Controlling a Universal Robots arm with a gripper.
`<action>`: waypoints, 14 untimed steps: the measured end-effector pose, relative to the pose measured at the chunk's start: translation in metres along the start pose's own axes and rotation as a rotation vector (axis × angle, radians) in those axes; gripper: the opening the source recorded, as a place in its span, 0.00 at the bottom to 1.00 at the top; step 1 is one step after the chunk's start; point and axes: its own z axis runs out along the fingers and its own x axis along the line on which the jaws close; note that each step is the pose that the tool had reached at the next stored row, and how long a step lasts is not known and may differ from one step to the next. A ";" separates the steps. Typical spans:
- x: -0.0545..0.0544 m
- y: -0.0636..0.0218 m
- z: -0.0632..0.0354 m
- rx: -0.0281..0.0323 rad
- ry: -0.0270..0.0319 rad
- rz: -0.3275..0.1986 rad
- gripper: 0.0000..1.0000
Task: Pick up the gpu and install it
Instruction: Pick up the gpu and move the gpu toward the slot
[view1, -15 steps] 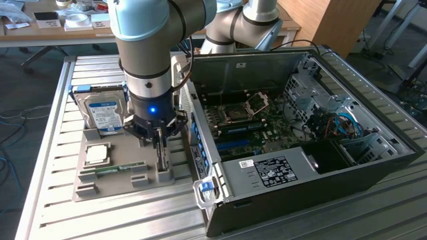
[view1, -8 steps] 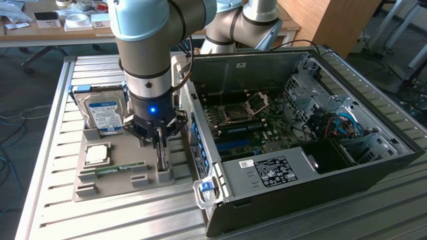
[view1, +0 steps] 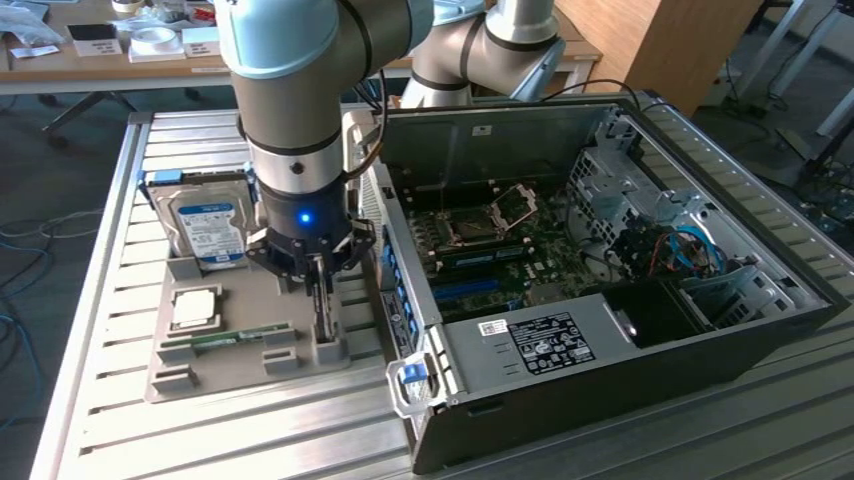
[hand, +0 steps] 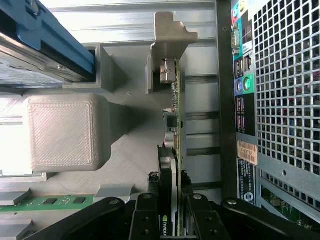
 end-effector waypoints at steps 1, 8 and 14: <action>0.000 0.0000 -0.0014 -0.0001 -0.0001 0.000 0.27; 0.000 0.0005 -0.0191 0.0000 -0.0004 0.000 0.27; -0.001 0.0010 -0.0397 -0.0001 -0.0016 0.000 0.27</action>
